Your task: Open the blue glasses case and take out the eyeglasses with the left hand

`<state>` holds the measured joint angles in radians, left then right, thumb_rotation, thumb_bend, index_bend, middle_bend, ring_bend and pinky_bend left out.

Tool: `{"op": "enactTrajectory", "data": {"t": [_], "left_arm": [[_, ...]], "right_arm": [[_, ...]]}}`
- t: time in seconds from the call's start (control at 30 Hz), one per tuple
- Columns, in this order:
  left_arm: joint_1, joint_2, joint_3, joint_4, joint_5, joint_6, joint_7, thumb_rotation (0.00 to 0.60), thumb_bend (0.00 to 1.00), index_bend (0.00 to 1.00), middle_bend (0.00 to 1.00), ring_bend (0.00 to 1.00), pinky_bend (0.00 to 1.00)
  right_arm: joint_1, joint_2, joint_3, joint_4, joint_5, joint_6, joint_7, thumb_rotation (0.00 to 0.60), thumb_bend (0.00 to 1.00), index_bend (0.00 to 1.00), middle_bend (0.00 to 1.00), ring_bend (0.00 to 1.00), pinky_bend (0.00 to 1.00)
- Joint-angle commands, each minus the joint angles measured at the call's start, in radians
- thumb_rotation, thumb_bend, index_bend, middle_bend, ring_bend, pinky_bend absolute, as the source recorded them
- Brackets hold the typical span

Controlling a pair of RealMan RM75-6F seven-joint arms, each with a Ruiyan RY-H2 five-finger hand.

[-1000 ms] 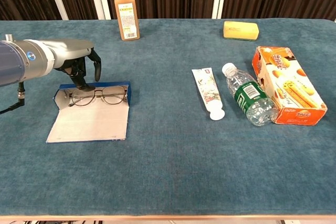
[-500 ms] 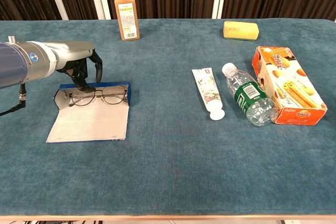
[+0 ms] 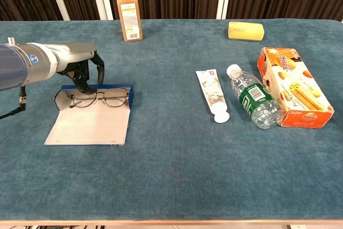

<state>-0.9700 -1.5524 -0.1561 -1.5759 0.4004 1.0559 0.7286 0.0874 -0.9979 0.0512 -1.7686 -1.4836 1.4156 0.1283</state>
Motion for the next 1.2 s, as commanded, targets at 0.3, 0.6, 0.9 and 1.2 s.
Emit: {"op": "enactTrajectory", "data": {"t": [0.3,0.6,0.9,1.2], "left_arm": [[0.016,0.009,-0.024,0.006,0.062,0.046,-0.030,0.600,0.39,0.55,1.00,0.93,1.00],[0.050,-0.005,-0.007,0.058,0.181,0.089,-0.060,0.600,0.39,0.57,1.00,0.93,1.00],[0.099,-0.005,0.016,0.110,0.261,0.102,-0.091,0.600,0.39,0.57,1.00,0.93,1.00],[0.140,-0.007,0.050,0.200,0.392,0.115,-0.111,0.600,0.39,0.57,1.00,0.93,1.00]], "right_arm": [[0.000,0.001,0.000,-0.001,0.001,0.000,0.001,0.600,0.16,0.00,0.00,0.00,0.19],[0.000,0.001,0.000,-0.002,0.002,-0.001,-0.001,0.600,0.16,0.00,0.00,0.00,0.19],[0.000,0.004,0.000,-0.009,0.008,-0.006,0.002,0.600,0.16,0.00,0.00,0.00,0.19],[-0.001,0.005,0.000,-0.013,0.013,-0.008,0.001,0.600,0.16,0.00,0.00,0.00,0.19]]}}
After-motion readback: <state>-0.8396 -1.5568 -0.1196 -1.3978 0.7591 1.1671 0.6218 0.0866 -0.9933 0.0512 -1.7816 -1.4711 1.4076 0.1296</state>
